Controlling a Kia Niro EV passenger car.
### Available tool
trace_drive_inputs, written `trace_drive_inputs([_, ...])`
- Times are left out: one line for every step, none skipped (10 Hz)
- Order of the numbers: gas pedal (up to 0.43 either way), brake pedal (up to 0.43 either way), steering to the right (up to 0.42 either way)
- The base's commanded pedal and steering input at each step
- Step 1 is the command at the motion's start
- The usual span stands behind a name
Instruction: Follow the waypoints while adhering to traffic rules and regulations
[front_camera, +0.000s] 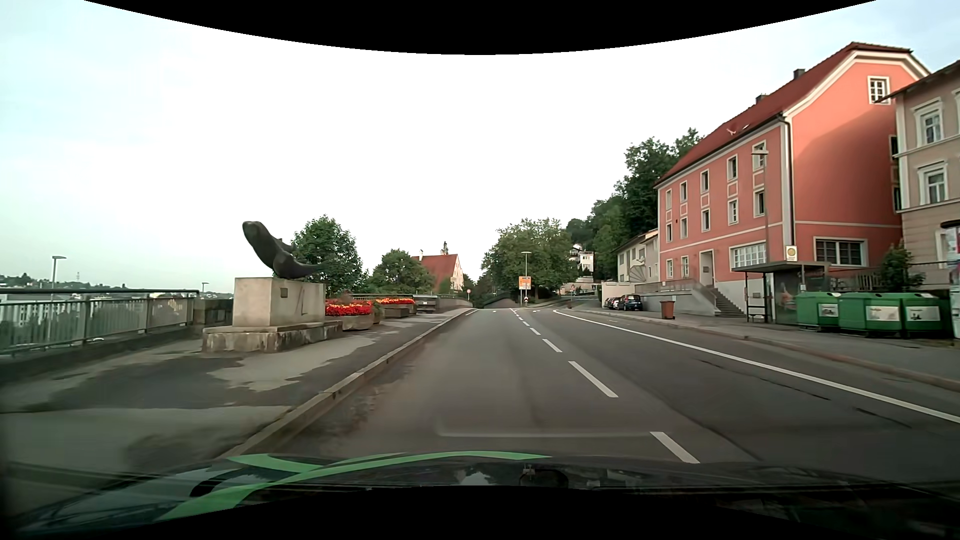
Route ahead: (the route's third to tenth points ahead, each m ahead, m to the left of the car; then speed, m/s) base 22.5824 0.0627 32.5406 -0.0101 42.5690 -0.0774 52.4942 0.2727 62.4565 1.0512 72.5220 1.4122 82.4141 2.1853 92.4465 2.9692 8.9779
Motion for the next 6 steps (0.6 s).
trace_drive_inputs([0.268, 0.0, -0.028])
trace_drive_inputs([0.28, 0.0, -0.023])
trace_drive_inputs([0.28, 0.0, -0.016])
trace_drive_inputs([0.28, 0.0, -0.015])
trace_drive_inputs([0.28, 0.0, -0.015])
trace_drive_inputs([0.28, 0.0, -0.015])
